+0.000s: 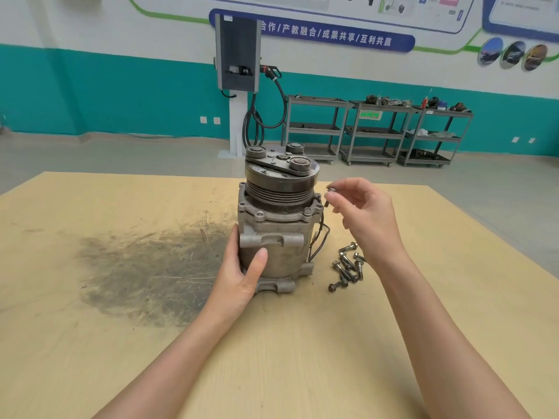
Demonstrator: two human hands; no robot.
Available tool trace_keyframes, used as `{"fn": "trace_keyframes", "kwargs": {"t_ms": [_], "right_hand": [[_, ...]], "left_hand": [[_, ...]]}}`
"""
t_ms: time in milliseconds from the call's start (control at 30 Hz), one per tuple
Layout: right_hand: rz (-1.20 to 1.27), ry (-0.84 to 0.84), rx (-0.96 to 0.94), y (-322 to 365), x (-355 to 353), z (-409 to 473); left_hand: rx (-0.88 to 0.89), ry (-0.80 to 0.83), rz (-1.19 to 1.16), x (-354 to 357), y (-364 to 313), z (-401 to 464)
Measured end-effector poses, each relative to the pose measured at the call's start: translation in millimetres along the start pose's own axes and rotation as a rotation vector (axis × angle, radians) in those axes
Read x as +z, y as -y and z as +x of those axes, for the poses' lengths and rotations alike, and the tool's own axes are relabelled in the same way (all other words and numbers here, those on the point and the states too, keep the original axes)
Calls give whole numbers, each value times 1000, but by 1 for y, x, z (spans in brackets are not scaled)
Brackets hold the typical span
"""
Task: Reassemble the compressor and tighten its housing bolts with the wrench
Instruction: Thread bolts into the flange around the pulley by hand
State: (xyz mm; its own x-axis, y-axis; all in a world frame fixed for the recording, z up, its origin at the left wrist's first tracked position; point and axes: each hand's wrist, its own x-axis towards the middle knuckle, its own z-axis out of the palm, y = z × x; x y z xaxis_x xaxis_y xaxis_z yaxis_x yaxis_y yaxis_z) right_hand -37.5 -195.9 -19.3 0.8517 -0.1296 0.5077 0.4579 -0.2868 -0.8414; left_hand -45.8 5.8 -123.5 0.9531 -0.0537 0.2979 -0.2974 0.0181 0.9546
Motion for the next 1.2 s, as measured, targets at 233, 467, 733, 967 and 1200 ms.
{"fn": "trace_keyframes", "kwargs": {"t_ms": [233, 467, 733, 967, 1200], "right_hand": [[4, 18, 20, -6, 10, 4], [-90, 6, -39, -14, 13, 3], [26, 70, 18, -18, 6, 1], [138, 116, 121, -24, 11, 0], [284, 38, 135, -25, 22, -3]], "left_hand": [[11, -3, -4, -1, 2, 1], [2, -11, -11, 0, 2, 0], [-14, 2, 0, 0, -4, -1], [1, 8, 1, 1, -5, -1], [5, 5, -3, 2, -6, -1]]}}
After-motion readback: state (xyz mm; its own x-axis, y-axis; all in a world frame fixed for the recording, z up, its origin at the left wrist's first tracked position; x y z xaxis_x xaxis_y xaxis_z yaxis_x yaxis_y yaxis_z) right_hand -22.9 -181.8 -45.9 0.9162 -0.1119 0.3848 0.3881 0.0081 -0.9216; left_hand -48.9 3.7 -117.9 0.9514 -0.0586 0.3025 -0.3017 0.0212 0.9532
